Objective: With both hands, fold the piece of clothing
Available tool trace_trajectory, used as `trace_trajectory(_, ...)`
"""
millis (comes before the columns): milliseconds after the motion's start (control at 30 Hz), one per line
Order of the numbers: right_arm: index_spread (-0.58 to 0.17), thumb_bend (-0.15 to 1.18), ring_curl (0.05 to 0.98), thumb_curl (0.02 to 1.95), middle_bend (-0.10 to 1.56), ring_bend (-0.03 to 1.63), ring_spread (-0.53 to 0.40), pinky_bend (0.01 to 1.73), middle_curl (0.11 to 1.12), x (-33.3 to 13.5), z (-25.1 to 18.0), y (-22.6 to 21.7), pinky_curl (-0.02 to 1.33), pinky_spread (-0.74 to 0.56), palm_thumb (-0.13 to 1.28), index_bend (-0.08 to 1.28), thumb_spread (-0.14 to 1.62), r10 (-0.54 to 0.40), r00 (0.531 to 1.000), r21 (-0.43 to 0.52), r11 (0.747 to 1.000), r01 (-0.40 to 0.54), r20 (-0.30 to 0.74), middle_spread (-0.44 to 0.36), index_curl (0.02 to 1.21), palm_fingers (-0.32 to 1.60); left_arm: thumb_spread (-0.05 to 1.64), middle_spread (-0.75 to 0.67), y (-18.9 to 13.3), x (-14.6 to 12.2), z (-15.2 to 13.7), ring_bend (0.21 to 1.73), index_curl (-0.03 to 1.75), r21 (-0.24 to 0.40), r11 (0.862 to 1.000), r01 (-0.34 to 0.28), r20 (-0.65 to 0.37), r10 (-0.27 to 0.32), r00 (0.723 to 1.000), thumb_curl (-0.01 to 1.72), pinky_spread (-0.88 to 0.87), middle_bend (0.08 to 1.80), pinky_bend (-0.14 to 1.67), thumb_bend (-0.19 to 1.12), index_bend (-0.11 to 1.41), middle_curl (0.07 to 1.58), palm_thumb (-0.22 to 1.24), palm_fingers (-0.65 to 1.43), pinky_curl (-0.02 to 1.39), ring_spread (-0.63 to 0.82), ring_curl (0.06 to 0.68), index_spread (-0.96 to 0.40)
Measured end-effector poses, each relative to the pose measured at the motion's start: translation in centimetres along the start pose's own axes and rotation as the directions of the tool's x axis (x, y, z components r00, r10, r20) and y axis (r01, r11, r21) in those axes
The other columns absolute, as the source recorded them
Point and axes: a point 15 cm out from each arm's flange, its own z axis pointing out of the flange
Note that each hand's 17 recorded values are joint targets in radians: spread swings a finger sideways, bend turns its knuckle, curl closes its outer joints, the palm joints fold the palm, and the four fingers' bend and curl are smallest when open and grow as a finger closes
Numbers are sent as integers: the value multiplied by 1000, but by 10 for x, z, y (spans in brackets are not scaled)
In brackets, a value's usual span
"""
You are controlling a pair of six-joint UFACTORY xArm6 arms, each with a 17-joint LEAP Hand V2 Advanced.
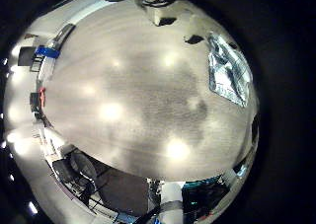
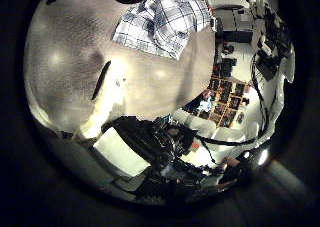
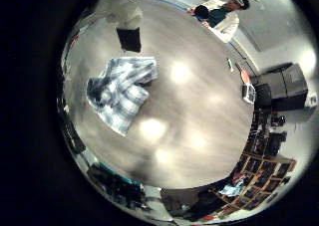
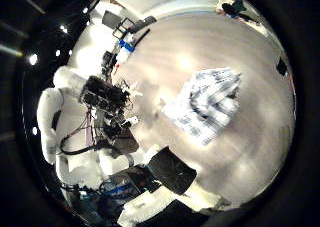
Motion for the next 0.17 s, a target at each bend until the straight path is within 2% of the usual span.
trace_trajectory(167, -470, -9, 311, 366, 340, 713, 125, 727, 390, 3, -15, 25, 525, 451, 433, 206, 1328, 14, 1000, -52, 999, -14, 8, -124, 398, 123, 1324, 155, 13, 7, -6, 585, 468, -12, 1000, 11, 35, -11, 999, 411, 361, 166, 247, -10, 214, 284, 569, 214, 364, 302, 221, -46)
